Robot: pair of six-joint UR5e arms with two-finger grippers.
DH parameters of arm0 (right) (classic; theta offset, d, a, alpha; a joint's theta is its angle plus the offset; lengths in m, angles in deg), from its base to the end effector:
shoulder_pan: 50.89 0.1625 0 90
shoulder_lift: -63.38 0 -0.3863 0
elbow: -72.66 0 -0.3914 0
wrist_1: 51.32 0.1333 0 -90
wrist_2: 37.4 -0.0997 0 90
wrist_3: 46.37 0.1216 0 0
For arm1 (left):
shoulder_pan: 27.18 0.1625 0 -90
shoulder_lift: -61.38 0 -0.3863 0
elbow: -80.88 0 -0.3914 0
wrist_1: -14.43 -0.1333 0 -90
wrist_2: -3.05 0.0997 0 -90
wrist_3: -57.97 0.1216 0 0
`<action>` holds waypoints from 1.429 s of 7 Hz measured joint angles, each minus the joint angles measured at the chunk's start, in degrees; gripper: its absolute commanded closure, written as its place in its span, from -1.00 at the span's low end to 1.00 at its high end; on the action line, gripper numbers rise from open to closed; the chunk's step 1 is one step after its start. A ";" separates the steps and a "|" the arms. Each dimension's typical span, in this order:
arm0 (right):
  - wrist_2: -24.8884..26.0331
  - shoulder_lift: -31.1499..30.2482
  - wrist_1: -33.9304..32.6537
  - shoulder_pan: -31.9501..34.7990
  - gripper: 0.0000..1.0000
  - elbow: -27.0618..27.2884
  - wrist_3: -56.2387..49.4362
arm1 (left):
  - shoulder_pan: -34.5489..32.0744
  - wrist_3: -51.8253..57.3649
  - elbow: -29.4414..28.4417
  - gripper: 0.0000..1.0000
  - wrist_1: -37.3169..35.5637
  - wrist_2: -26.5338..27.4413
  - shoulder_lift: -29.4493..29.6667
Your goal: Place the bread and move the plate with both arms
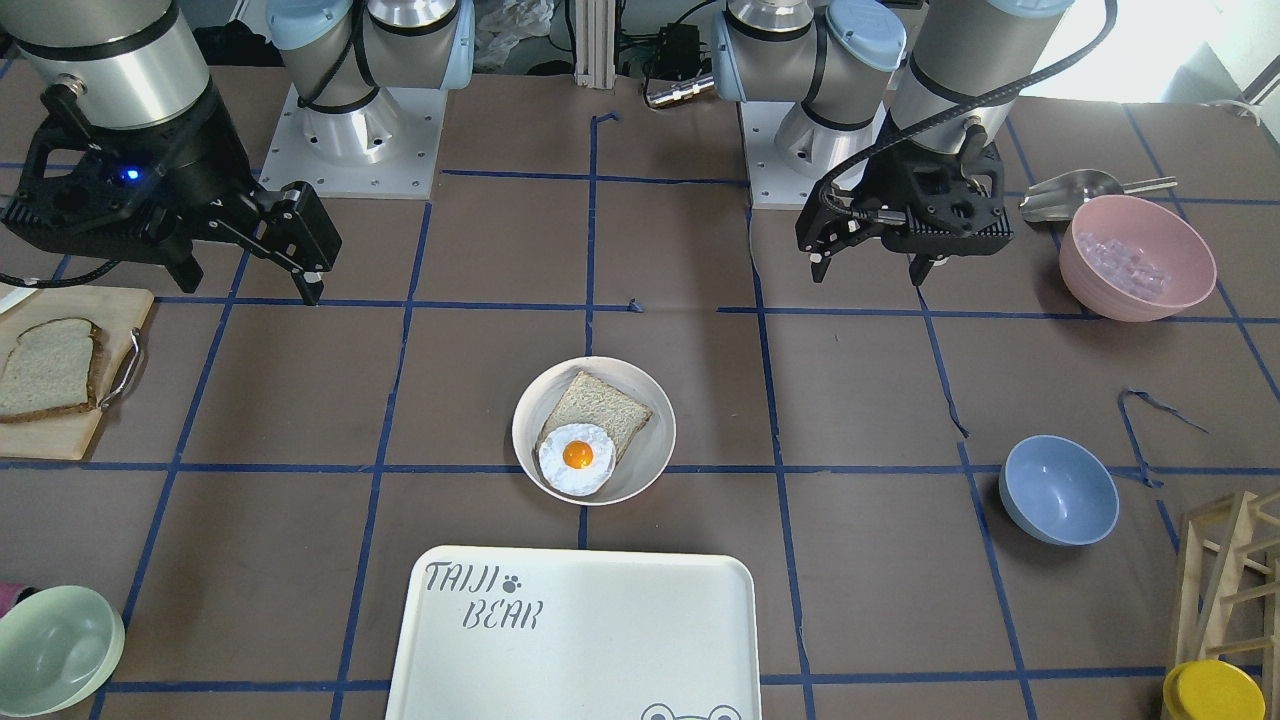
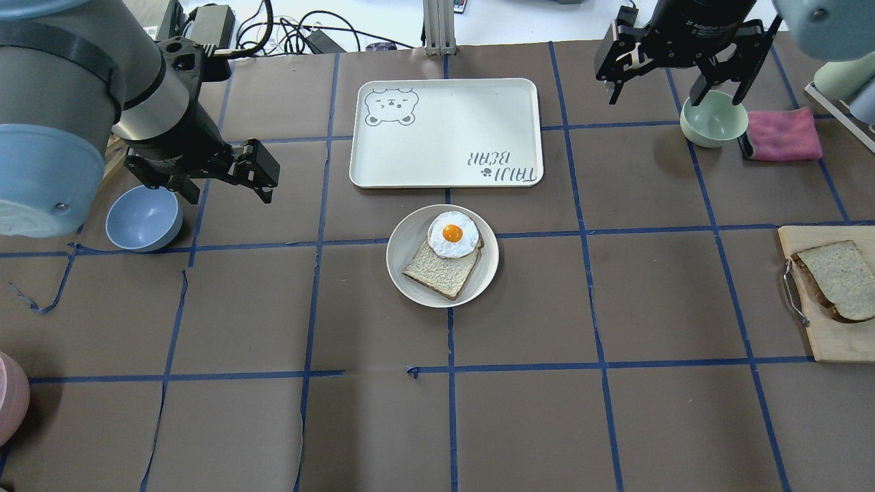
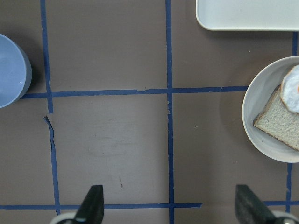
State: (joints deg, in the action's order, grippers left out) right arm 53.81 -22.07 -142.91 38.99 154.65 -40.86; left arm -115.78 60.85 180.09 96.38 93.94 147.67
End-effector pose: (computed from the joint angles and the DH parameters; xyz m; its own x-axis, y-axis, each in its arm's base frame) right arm 0.1296 -0.5316 0.4589 -0.9950 0.0996 0.0125 0.0981 0.9911 -0.0896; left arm -0.1199 -0.4727 0.3934 -0.9995 0.0251 -0.0177 0.0258 0.9987 -0.0437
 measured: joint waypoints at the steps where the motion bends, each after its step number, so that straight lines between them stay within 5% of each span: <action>1: -0.16 0.02 -0.39 0.00 -1.00 0.10 0.05 | 0.00 0.01 -0.15 -1.00 0.14 -0.12 -0.06; 10: -0.15 -0.34 -1.16 -0.37 -1.00 0.53 -1.14 | 0.03 -0.10 0.09 -1.00 1.68 0.16 -0.34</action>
State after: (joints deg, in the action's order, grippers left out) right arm 53.66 -22.42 -144.08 38.62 155.18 -41.99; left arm -115.75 60.75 180.18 98.06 94.10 147.33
